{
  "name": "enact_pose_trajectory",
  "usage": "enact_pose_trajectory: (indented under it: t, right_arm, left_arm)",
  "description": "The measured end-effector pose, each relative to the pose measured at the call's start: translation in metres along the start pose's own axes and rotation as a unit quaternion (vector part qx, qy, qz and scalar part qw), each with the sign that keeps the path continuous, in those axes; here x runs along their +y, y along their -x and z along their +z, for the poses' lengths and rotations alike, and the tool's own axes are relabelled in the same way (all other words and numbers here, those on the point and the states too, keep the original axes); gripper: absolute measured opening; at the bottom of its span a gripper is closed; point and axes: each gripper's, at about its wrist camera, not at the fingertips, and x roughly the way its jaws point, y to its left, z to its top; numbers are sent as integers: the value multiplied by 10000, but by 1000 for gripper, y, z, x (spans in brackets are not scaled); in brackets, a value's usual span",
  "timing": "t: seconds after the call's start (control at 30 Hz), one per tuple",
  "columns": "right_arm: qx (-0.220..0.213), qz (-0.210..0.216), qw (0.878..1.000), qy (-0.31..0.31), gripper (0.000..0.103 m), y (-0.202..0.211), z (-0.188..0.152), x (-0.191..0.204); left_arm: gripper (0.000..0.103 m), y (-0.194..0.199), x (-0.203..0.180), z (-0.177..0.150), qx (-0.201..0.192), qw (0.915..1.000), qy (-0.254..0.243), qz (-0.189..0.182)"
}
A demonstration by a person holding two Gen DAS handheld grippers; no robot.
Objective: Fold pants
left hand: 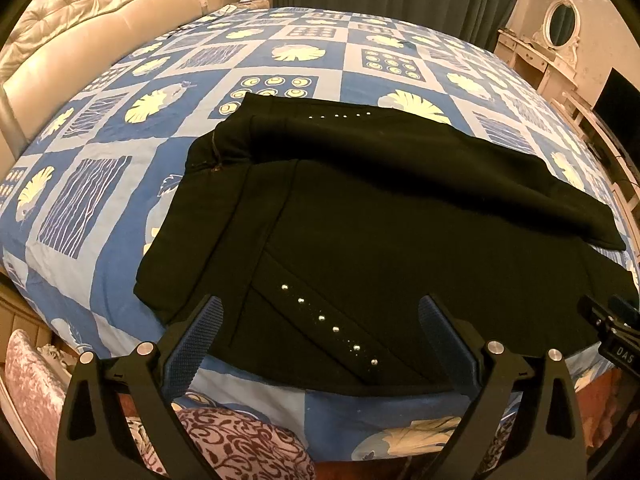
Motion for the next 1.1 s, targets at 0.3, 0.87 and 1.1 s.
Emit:
enact_pose_trajectory:
  t: [0.3, 0.87, 1.1]
  right_arm:
    - [-55, 227, 9997, 18, 101, 6, 7, -4]
    - [-153, 1748, 9837, 391, 101, -66, 150, -46]
    - [187, 2476, 9687, 78, 101, -124, 187, -61]
  left_arm:
    - [98, 1, 6, 11, 66, 9999, -130, 55]
    - [97, -146, 127, 192, 899, 9847, -64, -1490]
    - [97, -194, 130, 214, 1138, 9616, -34, -2496]
